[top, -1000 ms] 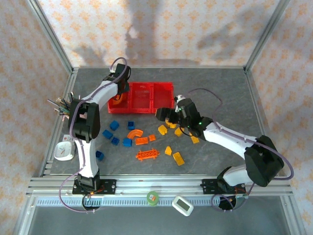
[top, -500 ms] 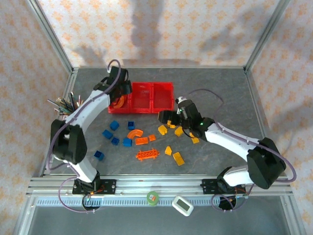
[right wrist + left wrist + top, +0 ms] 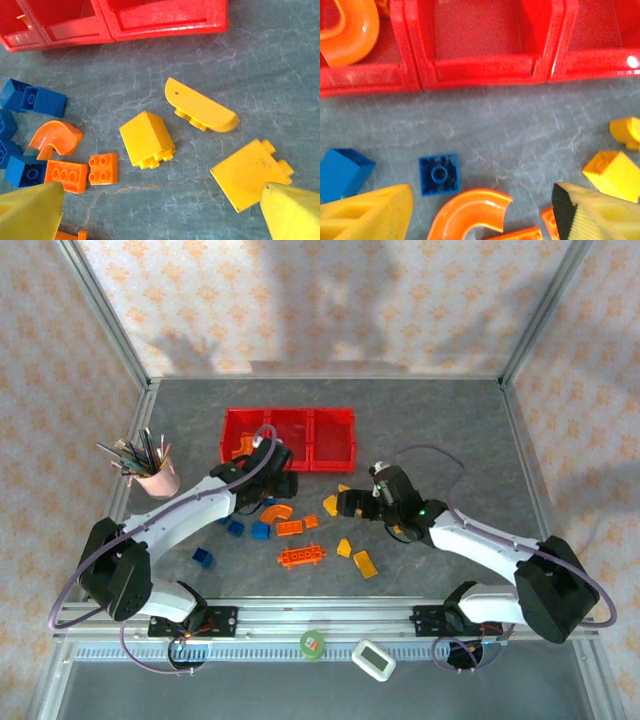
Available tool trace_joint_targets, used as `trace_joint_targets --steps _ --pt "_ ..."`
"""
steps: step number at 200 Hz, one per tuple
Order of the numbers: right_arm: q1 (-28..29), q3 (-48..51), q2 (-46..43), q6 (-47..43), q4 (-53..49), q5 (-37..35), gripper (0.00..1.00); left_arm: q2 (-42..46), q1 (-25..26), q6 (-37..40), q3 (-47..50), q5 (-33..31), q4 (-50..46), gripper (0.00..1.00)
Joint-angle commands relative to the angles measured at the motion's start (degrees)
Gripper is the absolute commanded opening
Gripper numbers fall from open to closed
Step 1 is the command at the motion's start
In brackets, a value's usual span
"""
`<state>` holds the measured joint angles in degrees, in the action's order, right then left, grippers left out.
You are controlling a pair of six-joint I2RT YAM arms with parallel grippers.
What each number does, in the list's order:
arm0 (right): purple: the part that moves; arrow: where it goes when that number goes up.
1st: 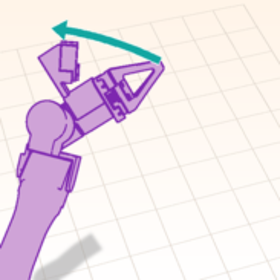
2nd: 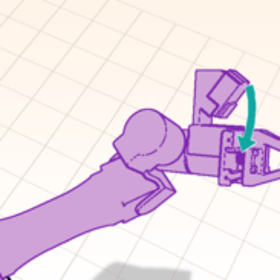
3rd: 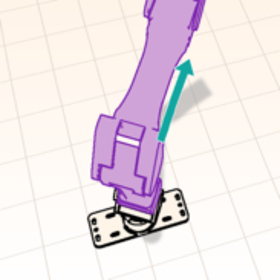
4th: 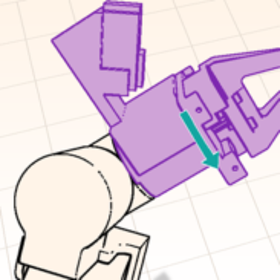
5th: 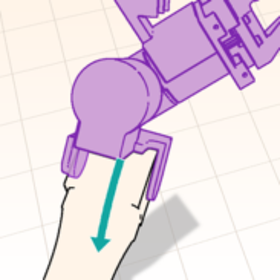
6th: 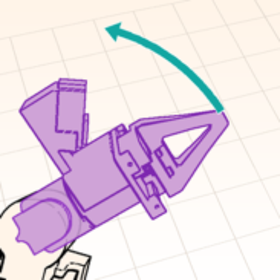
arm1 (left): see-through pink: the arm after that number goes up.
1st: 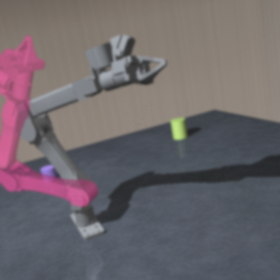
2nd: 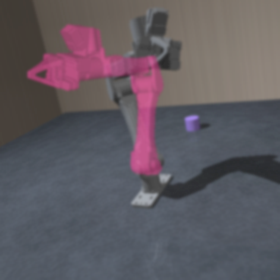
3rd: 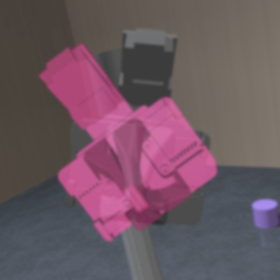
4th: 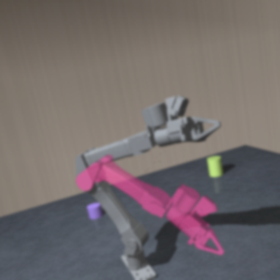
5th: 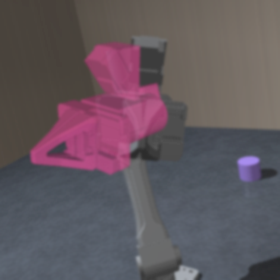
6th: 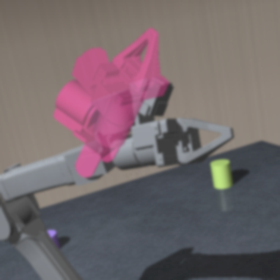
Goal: Sort the legos into containers by color
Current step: Pick up the lego from the center of the table.
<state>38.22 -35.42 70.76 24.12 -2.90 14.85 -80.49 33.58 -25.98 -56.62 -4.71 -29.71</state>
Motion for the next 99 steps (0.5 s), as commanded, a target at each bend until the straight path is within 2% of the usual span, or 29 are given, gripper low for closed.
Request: trace_joint_targets --steps 1,35,99 --pt "0.46 2.18 -2.61 2.25 3.42 0.2 1.0 2.55 0.87 -3.64 4.59 -0.46 -1.88 0.78" --pt "0.45 3.34 -2.77 3.35 4.42 1.06 1.0 2.64 0.87 -3.7 9.63 2.51 -0.7 0.8" --pt "0.46 3.94 -2.77 3.75 4.97 0.21 1.0 -3.23 0.97 -0.81 10.22 -0.13 -0.9 0.81"
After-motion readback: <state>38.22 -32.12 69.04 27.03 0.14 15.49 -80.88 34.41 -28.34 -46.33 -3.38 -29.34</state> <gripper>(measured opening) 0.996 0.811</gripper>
